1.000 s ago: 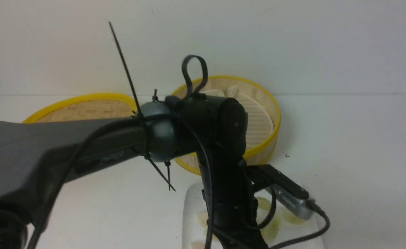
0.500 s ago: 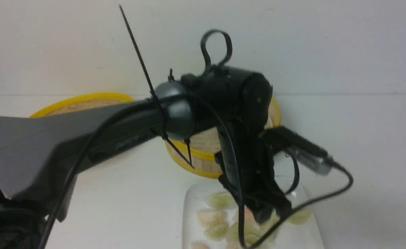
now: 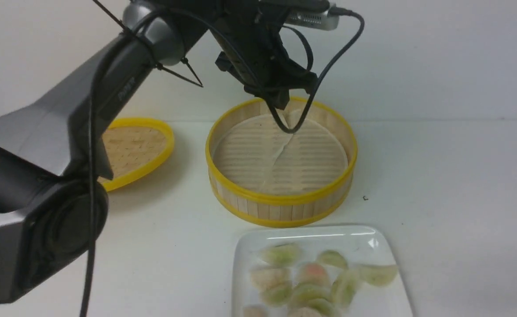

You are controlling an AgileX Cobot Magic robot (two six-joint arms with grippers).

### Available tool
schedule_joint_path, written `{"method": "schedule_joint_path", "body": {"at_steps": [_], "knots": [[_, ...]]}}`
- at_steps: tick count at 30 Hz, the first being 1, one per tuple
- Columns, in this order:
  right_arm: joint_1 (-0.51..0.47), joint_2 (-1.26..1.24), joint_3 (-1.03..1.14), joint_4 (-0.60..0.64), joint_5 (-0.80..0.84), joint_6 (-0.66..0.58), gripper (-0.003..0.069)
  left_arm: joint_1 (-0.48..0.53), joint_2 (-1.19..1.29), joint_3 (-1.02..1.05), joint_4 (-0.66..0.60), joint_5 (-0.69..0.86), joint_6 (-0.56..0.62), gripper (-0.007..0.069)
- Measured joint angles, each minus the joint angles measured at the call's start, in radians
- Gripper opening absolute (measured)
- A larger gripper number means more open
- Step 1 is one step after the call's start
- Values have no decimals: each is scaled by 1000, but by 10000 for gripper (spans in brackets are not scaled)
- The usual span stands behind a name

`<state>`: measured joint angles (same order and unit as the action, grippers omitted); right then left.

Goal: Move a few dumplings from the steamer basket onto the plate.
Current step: Use the left arm to grab a dumpling from the steamer

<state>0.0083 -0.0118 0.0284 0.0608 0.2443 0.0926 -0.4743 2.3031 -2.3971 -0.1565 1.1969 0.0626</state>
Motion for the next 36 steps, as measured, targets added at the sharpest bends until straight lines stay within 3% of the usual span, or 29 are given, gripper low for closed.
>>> {"method": "schedule_joint_path", "body": {"at_steps": [4, 11, 18, 24, 27, 36], "knots": [[0, 0, 0, 0, 0, 0, -10, 6, 92, -27, 43, -71, 32, 64], [0, 0, 0, 0, 0, 0, -10, 9, 189, -28, 95, -168, 40, 272], [0, 0, 0, 0, 0, 0, -10, 63, 200, -32, 46, -199, -63, 391], [0, 0, 0, -1, 0, 0, -10, 124, 204, -32, -117, -251, -56, 407], [0, 0, 0, -3, 0, 0, -10, 131, 220, -35, -208, -325, 48, 407], [0, 0, 0, -3, 0, 0, -10, 128, 241, -35, -278, -412, 270, 407]]}}
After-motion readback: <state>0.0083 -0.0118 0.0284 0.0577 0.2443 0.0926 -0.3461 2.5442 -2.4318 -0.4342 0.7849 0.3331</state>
